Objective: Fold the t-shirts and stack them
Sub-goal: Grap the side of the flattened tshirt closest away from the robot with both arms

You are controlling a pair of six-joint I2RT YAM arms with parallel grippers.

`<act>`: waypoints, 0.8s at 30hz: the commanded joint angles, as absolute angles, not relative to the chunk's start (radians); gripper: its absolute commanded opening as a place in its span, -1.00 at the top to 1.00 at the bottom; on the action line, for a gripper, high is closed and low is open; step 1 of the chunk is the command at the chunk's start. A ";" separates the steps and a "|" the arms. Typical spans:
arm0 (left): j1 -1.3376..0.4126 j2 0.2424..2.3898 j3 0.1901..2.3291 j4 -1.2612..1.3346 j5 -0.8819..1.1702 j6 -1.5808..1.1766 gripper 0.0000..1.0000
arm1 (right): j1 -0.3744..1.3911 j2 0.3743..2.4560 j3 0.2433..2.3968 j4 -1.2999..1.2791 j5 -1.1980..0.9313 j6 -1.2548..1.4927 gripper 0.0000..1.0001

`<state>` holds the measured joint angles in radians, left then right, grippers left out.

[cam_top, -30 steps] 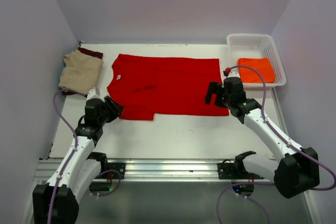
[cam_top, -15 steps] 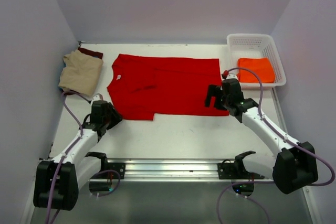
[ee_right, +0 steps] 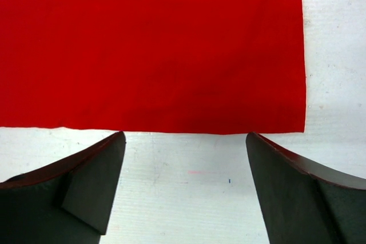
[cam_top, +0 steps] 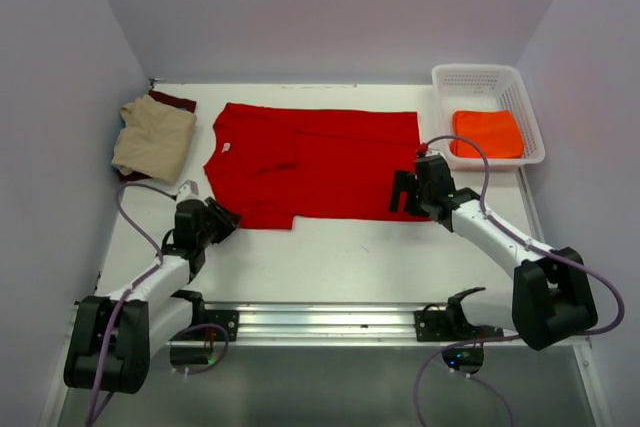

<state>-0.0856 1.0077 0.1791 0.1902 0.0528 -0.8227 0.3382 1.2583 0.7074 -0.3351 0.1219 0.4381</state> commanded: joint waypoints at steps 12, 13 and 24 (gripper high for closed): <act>-0.086 0.844 0.345 0.109 0.135 -0.839 1.00 | 0.336 1.285 0.698 -0.262 0.109 0.442 0.23; -0.086 0.839 0.362 0.083 0.133 -0.842 1.00 | 0.336 1.287 0.699 -0.259 0.083 0.443 0.32; -0.078 1.121 0.468 0.234 0.181 -0.919 1.00 | 0.351 1.397 0.756 -0.232 -0.123 0.413 -0.32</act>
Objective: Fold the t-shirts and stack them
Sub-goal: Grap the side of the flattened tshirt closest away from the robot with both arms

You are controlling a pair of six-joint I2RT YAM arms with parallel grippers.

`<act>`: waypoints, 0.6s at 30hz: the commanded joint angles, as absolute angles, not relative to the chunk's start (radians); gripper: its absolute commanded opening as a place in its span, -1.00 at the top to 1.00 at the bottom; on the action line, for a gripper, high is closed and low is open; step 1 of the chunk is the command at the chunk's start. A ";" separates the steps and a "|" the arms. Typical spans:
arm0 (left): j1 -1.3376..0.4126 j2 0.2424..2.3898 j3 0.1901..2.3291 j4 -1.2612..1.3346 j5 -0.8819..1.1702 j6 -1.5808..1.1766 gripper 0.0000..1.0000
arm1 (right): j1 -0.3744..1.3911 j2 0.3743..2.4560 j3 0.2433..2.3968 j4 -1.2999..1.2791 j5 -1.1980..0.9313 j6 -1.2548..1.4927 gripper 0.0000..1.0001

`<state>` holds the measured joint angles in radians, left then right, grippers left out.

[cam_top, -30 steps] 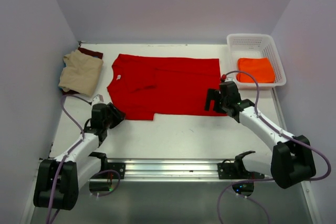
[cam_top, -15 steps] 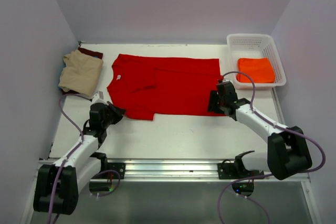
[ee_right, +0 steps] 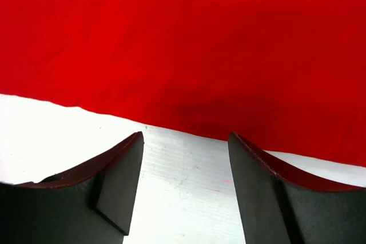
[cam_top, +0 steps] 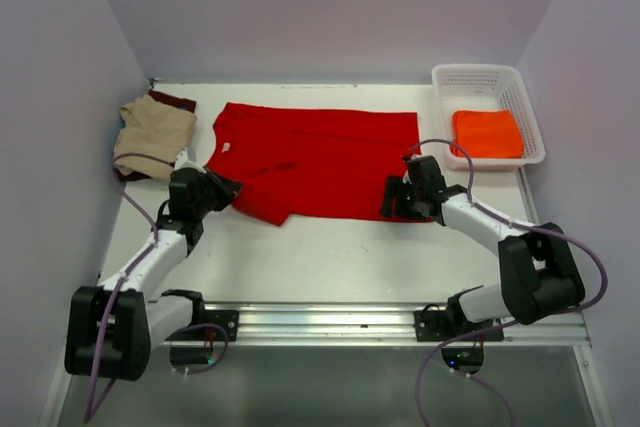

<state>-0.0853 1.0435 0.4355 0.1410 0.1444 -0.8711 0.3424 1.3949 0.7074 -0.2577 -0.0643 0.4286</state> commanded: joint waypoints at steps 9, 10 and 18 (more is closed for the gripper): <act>-0.028 1.512 0.590 0.477 0.276 -0.957 1.00 | 0.377 1.398 0.761 -0.238 -0.109 0.393 -0.46; -0.022 1.544 0.606 0.518 0.296 -0.957 1.00 | 0.379 1.394 0.761 -0.248 -0.101 0.391 -0.47; -0.002 1.853 0.781 0.710 0.463 -0.985 0.78 | 0.383 1.324 0.782 -0.363 0.064 0.429 -0.47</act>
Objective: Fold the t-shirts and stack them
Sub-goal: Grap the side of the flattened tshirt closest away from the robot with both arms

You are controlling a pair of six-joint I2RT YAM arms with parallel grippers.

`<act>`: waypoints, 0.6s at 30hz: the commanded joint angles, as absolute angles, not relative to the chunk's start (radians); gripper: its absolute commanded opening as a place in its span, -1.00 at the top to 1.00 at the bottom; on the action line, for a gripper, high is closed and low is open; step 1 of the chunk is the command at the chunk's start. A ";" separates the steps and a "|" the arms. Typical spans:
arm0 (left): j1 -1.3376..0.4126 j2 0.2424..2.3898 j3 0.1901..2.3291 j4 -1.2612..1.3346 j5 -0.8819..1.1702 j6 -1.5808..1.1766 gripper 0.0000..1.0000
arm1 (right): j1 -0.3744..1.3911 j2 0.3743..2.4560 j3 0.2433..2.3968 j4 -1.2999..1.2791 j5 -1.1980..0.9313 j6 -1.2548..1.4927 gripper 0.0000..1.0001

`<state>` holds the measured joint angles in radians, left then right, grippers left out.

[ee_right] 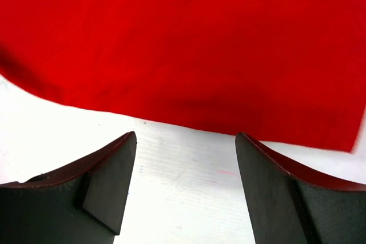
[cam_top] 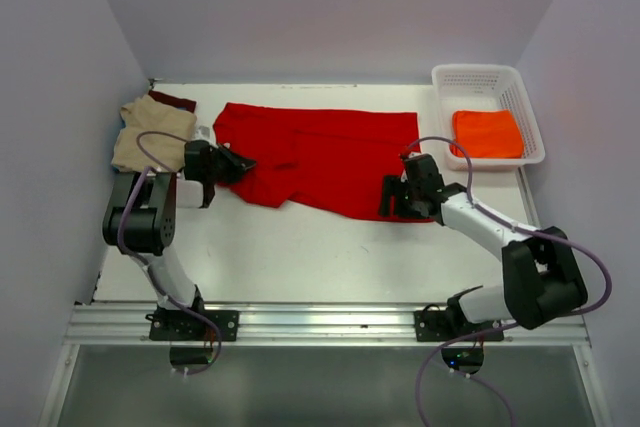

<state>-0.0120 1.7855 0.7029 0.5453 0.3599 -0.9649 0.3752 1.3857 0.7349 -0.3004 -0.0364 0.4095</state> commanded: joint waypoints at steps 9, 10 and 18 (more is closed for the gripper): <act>0.029 1.904 0.859 0.652 0.471 -0.962 0.35 | 0.391 1.242 0.801 -0.570 0.515 0.639 -0.87; 0.034 1.902 0.859 0.650 0.469 -0.962 0.34 | 0.391 1.249 0.799 -0.584 0.532 0.667 -0.93; 0.037 1.913 0.877 0.591 0.463 -0.936 0.31 | 0.367 1.304 0.704 -0.520 0.532 0.877 -0.95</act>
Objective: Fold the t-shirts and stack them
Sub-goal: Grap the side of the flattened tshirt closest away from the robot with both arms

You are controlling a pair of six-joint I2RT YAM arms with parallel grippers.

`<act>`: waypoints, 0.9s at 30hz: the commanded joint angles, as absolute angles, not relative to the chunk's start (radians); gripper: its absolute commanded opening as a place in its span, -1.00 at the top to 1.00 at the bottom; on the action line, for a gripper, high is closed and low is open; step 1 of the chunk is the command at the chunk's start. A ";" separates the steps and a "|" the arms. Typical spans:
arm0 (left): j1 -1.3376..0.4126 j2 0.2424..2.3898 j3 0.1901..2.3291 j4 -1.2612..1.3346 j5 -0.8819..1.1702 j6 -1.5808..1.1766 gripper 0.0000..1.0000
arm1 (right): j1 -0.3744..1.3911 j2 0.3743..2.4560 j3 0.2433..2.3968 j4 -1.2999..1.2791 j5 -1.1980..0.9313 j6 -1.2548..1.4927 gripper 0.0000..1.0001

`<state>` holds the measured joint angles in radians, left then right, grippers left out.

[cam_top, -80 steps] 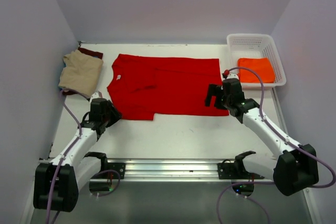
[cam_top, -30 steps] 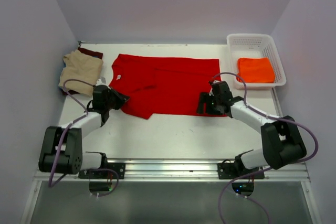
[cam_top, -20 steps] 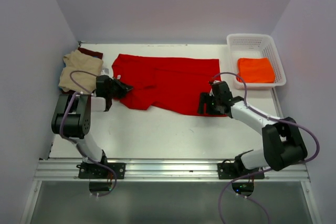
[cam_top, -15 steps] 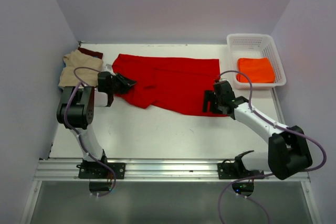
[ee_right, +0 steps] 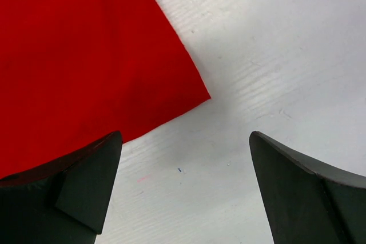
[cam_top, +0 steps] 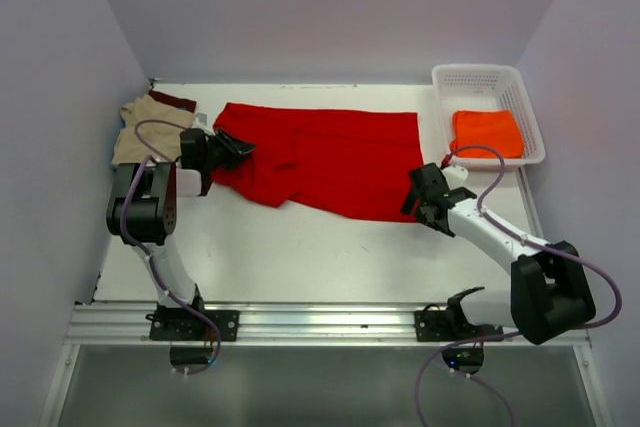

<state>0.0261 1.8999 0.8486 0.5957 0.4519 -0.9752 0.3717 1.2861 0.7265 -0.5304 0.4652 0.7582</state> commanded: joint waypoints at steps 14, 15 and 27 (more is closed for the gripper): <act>0.040 1.925 0.868 0.595 0.474 -0.940 0.31 | 0.339 1.364 0.686 -0.451 0.652 0.920 -0.18; 0.040 1.925 0.865 0.595 0.474 -0.940 0.31 | 0.336 1.388 0.698 -0.453 0.656 0.922 -0.09; 0.052 1.902 0.842 0.591 0.474 -0.939 0.31 | 0.327 1.494 0.701 -0.385 0.624 0.930 0.13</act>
